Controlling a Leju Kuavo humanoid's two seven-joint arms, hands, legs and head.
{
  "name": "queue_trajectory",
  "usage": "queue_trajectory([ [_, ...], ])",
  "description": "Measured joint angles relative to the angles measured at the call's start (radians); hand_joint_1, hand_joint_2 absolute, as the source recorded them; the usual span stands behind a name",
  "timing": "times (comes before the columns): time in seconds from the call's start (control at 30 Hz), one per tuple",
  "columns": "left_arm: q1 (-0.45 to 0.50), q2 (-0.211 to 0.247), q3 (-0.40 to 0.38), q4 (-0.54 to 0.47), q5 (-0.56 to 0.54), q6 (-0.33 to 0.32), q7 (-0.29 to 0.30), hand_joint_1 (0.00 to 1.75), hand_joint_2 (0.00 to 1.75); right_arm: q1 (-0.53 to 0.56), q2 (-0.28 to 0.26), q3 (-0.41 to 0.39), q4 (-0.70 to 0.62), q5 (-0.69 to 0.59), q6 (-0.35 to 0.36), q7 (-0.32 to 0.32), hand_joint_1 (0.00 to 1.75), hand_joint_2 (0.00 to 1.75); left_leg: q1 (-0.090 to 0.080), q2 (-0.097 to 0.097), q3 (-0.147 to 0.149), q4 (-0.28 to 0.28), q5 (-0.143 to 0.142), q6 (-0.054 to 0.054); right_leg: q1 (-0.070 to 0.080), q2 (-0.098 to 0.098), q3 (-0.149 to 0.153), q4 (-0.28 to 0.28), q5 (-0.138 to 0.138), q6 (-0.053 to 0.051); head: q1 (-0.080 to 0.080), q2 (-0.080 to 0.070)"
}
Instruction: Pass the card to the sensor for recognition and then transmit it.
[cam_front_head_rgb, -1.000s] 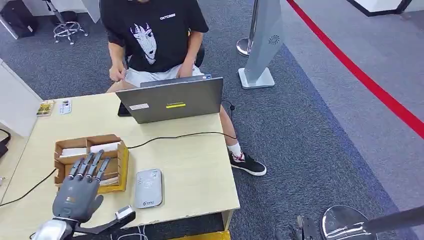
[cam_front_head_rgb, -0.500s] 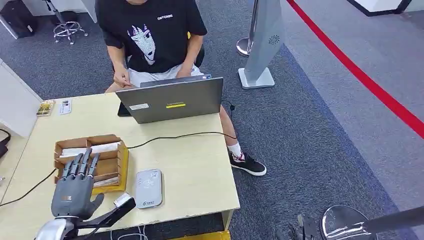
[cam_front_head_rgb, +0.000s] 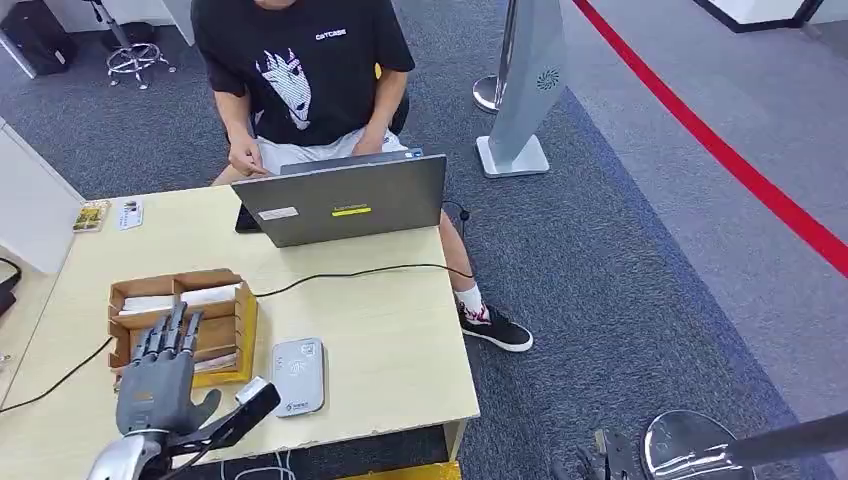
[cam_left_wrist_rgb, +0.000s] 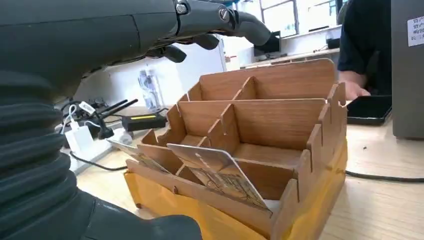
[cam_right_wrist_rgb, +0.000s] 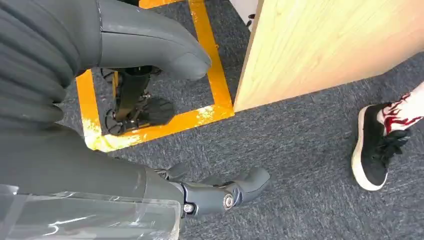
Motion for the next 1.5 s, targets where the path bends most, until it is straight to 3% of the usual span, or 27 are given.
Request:
queue_trajectory([
  [0.53, -0.027, -0.050, 0.054, 0.010, -0.003, -0.013, 0.013, 0.00, 1.75, 0.000, 0.000, 0.000, 0.000, 0.019, -0.001, 0.007, 0.00, 1.75, 0.000, 0.000, 0.000, 0.000, 0.000, 0.000, 0.000, 0.000, 0.000, 0.000, 0.000, 0.000, 0.000, 0.000],
  [0.73, -0.051, -0.055, 0.085, 0.030, -0.060, -0.031, 0.032, 0.00, 1.75, -0.001, 0.000, 0.000, 0.000, 0.043, -0.001, 0.008, 0.00, 1.75, 0.000, 0.000, 0.000, 0.000, 0.000, 0.000, 0.000, 0.000, 0.000, 0.000, 0.000, 0.000, 0.000, 0.000],
  [1.2, -0.084, -0.012, 0.105, 0.105, -0.086, -0.020, 0.032, 0.00, 1.75, -0.001, 0.000, -0.001, 0.000, 0.069, -0.002, 0.007, 0.00, 1.75, 0.000, 0.000, 0.000, 0.000, 0.000, 0.000, 0.000, 0.000, 0.000, 0.000, 0.000, 0.000, 0.000, 0.000],
  [1.5, -0.078, 0.034, 0.061, 0.129, -0.057, 0.026, -0.042, 0.00, 1.75, -0.001, 0.000, -0.001, 0.000, 0.069, -0.002, -0.003, 0.00, 1.75, 0.000, 0.000, 0.000, 0.000, 0.000, 0.000, 0.000, 0.000, 0.000, 0.000, 0.000, 0.000, 0.000, 0.000],
])
